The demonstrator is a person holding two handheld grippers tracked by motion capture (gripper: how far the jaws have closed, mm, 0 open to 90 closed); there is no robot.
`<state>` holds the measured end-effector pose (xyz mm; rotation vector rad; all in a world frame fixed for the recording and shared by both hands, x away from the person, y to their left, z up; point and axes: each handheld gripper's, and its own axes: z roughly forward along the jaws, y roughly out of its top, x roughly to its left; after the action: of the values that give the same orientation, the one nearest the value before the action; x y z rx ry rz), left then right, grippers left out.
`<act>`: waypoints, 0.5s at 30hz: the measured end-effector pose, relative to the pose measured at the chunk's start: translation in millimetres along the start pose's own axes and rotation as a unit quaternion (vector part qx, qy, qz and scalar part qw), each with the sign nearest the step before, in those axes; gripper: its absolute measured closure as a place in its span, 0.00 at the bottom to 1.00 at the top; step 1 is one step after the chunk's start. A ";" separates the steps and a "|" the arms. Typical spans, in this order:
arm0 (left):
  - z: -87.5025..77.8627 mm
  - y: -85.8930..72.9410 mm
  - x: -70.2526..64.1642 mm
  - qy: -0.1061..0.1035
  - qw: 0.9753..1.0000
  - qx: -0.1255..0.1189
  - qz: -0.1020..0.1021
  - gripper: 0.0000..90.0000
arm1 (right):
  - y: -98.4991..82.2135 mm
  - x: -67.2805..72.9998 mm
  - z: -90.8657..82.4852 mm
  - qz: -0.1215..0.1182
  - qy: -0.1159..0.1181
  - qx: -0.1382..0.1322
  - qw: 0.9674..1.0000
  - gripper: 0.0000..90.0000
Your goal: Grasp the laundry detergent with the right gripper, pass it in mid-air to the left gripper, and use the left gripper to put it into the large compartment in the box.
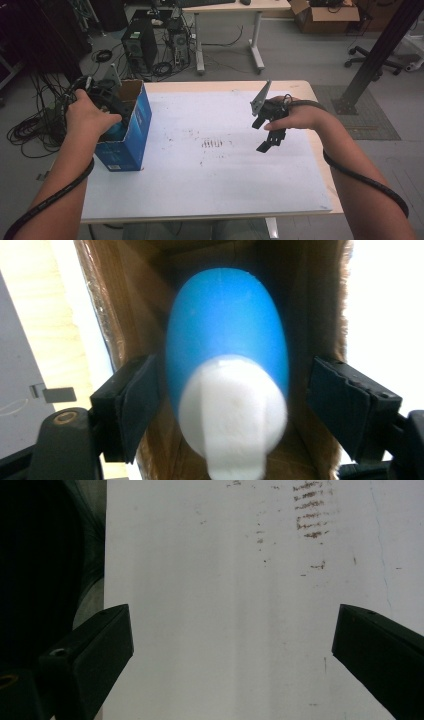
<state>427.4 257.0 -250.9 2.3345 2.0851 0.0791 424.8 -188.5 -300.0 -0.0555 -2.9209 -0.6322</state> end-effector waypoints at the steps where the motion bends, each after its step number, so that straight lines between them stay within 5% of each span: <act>1: -2.4 -0.5 -0.9 0.001 1.000 -0.001 0.002 0.21 | 0.5 0.4 -0.4 0.000 0.001 0.000 1.000 0.03; 15: -44.7 -8.2 -23.7 0.018 0.997 -0.039 0.063 0.11 | 3.4 2.9 -4.2 -0.002 -0.003 -0.003 1.000 0.03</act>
<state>414.6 233.3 -207.3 2.4320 1.9108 0.2023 422.8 -187.2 -294.4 -0.0517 -2.9255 -0.6437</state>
